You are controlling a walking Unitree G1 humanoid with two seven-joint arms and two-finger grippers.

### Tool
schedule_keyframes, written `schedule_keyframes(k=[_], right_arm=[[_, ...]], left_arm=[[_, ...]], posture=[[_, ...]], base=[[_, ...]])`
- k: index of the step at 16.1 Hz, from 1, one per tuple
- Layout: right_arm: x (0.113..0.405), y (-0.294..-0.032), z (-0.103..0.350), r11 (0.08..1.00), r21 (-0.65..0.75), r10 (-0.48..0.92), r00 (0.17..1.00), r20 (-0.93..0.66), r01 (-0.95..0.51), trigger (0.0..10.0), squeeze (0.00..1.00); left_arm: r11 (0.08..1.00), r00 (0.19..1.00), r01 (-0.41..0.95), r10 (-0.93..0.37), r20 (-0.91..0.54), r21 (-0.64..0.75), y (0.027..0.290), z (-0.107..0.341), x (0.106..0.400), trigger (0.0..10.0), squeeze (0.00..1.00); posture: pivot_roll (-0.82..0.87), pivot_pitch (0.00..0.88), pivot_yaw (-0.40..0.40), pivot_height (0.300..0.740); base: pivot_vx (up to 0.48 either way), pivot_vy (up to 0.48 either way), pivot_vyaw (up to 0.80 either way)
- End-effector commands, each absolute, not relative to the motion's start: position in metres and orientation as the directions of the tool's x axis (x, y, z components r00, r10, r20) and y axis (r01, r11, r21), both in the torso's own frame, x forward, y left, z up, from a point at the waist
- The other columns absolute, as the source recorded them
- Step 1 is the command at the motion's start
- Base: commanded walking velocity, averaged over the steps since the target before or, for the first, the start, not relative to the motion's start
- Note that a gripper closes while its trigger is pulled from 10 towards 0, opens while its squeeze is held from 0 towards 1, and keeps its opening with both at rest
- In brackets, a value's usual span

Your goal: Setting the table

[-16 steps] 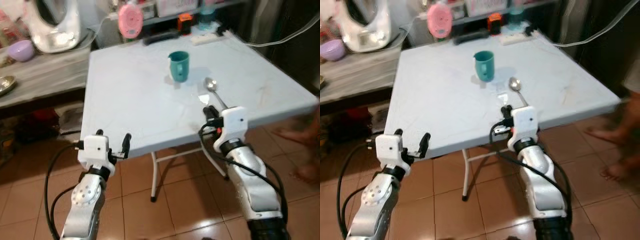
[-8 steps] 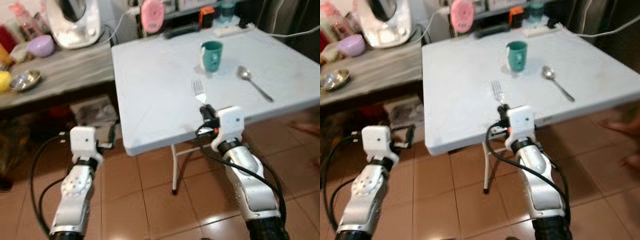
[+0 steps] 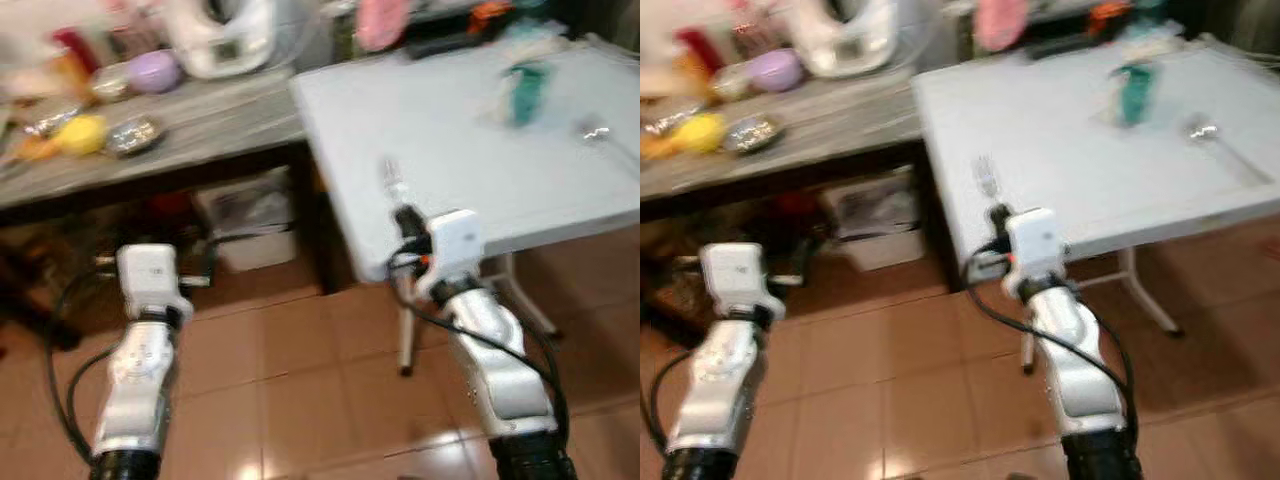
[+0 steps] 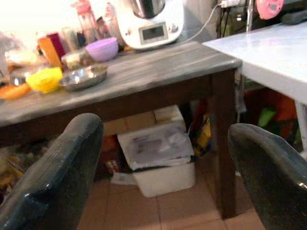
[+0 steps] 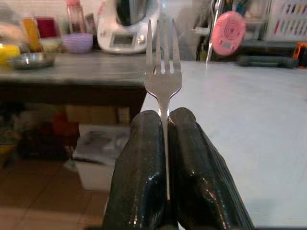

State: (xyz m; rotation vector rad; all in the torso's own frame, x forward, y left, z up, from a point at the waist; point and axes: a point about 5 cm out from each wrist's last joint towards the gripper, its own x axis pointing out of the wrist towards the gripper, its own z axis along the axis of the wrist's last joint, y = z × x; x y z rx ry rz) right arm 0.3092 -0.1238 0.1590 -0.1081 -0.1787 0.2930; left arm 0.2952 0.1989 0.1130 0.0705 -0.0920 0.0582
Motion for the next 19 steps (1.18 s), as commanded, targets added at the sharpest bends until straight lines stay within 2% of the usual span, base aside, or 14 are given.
schedule_keyframes(k=[1,10,19], right_arm=[[0.308,-0.117,0.165,0.947,-0.131,0.314,0.931,0.186,-0.294,10.0,0.0],[0.306,-0.117,0.163,0.944,-0.14,0.321,0.93,0.181,-0.299,10.0,0.0],[0.307,-0.117,0.163,0.946,-0.139,0.315,0.932,0.181,-0.293,10.0,0.0]], left_arm=[[0.994,0.994,-0.073,0.065,0.09,0.086,0.204,0.113,0.295,10.0,0.0],[0.995,0.994,-0.067,0.059,0.094,0.08,0.197,0.107,0.291,10.0,0.0],[0.998,0.995,0.048,-0.051,0.086,0.039,0.179,0.102,0.285,10.0,0.0]], posture=[[-0.16,0.082,0.122,0.74],[-0.17,0.09,0.118,0.74],[-0.17,0.085,0.12,0.74]], base=[[0.0,0.48,0.0],[0.0,0.453,0.0],[0.032,0.0,0.0]])
